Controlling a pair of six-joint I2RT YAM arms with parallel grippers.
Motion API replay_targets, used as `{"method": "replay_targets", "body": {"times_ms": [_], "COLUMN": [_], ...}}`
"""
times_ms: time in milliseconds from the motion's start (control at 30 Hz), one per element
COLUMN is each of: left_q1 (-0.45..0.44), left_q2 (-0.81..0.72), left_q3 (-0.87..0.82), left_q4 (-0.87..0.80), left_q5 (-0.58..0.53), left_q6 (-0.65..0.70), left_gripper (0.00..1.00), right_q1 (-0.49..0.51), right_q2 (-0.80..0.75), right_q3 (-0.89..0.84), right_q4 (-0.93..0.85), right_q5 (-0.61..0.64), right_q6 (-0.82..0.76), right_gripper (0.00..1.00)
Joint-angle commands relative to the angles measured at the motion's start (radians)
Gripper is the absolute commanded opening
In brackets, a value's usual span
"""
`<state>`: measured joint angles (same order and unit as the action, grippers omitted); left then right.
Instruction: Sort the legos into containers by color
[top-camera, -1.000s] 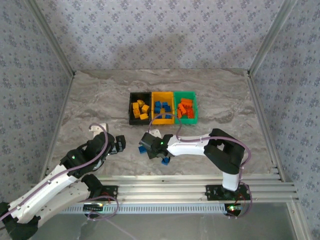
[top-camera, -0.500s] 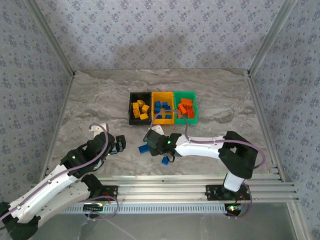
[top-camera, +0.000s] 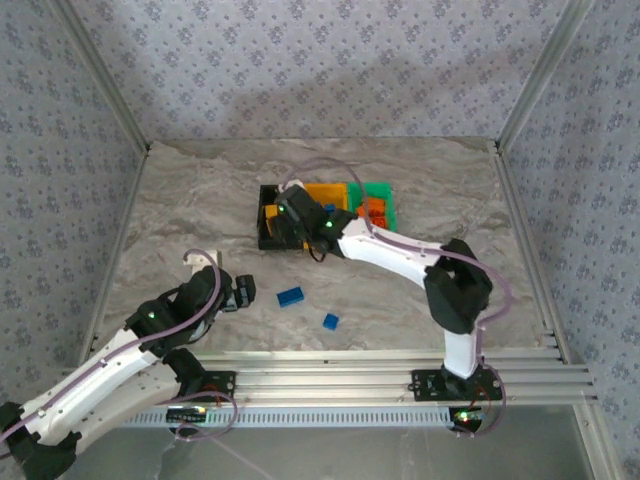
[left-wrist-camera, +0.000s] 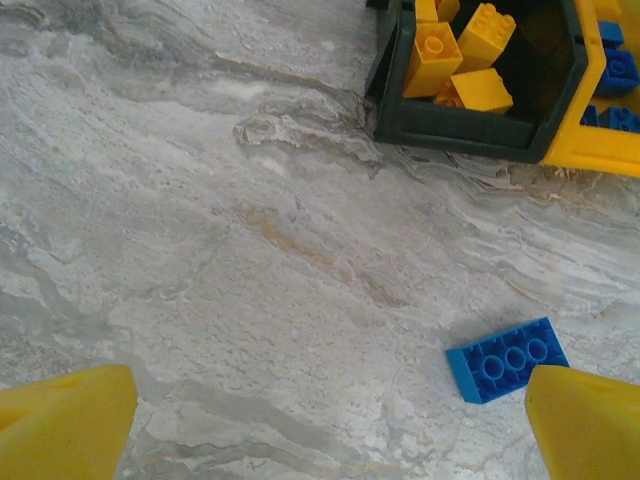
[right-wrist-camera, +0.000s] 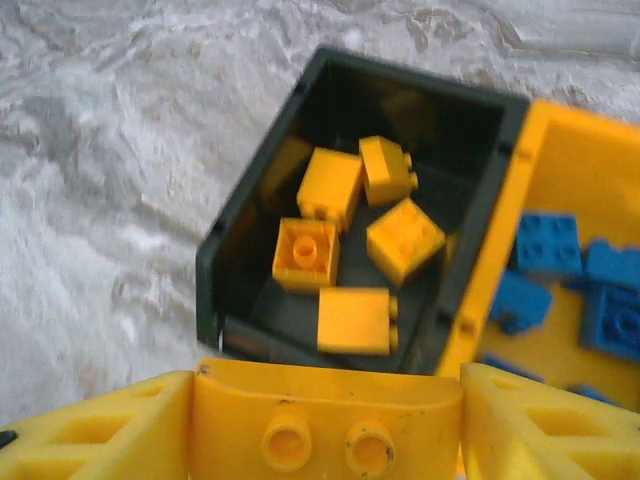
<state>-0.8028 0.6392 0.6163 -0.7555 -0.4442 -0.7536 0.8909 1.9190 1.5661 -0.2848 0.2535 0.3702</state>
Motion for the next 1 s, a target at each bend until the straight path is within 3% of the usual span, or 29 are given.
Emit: {"method": "replay_targets", "body": {"times_ms": [0, 233, 433, 567, 767, 967], "left_q1": [0.006, 0.007, 0.006, 0.007, 0.006, 0.006], "left_q2": [0.013, 0.022, 0.043, 0.049, 0.116, 0.323], "left_q3": [-0.006, -0.046, -0.071, -0.076, -0.081, -0.051], "left_q4": [0.015, 0.054, 0.119, 0.148, 0.232, 0.387], "left_q5": [0.030, 0.061, 0.085, 0.101, 0.161, 0.253], "left_q6": [-0.010, -0.013, -0.007, 0.012, 0.060, 0.123], "left_gripper": [1.00, 1.00, 1.00, 1.00, 1.00, 1.00], "right_q1": [-0.036, -0.088, -0.106, -0.108, -0.094, -0.092], "right_q2": [0.114, 0.301, 0.332, 0.289, 0.050, -0.262], "right_q3": [0.135, 0.337, 0.375, 0.360, 0.120, -0.251], "right_q4": [-0.032, -0.065, -0.039, -0.022, 0.083, 0.187], "right_q5": [-0.032, -0.049, -0.072, -0.079, -0.056, -0.061], "right_q6": [-0.047, -0.016, -0.024, -0.020, -0.008, 0.060], "right_gripper": [0.65, 0.67, 0.90, 0.94, 0.96, 0.97]}}
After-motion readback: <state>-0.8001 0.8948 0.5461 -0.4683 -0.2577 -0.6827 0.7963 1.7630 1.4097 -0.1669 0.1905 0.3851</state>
